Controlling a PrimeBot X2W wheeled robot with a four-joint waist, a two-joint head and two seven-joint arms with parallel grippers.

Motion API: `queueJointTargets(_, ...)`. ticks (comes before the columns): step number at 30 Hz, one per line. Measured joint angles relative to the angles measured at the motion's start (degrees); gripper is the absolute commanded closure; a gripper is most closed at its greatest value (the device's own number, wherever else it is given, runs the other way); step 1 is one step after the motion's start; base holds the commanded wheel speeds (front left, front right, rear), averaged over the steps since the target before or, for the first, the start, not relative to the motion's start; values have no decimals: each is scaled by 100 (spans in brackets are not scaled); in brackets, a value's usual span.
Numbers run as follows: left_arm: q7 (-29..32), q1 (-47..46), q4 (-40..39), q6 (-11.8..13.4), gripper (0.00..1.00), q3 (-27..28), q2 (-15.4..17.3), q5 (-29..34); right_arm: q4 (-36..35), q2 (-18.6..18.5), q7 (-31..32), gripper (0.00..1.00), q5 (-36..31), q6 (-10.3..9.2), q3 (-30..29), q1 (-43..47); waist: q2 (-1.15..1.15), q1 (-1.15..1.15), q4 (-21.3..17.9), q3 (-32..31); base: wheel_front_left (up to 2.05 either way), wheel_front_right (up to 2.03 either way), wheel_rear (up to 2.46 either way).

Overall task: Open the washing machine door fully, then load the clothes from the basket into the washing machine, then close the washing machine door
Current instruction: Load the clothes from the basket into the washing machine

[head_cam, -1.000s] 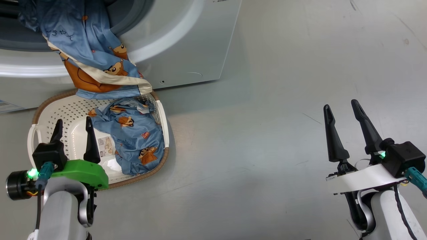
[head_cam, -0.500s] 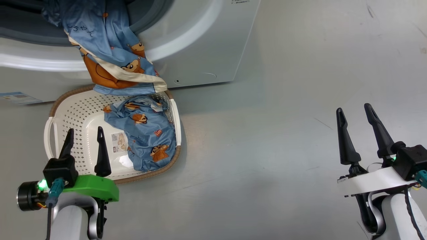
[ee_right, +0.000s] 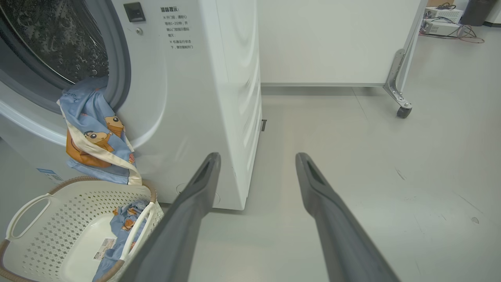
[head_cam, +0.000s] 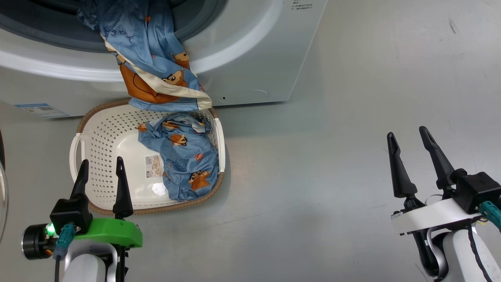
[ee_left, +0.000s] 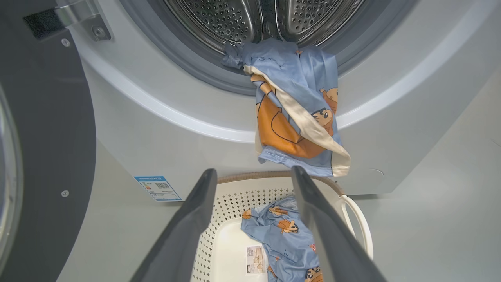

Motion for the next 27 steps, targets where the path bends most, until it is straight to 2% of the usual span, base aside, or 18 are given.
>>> queueJointTargets(22,22,325,-408,94,0,-189,-8,-124,21,-48,0,0,0,0,26,-1,0,0,38,-62,0,0,0)
queueJointTargets(27,80,314,-477,94,0,-199,-8,-188,25,-26,0,0,0,0,193,-21,0,0,-27,-50,0,0,0)
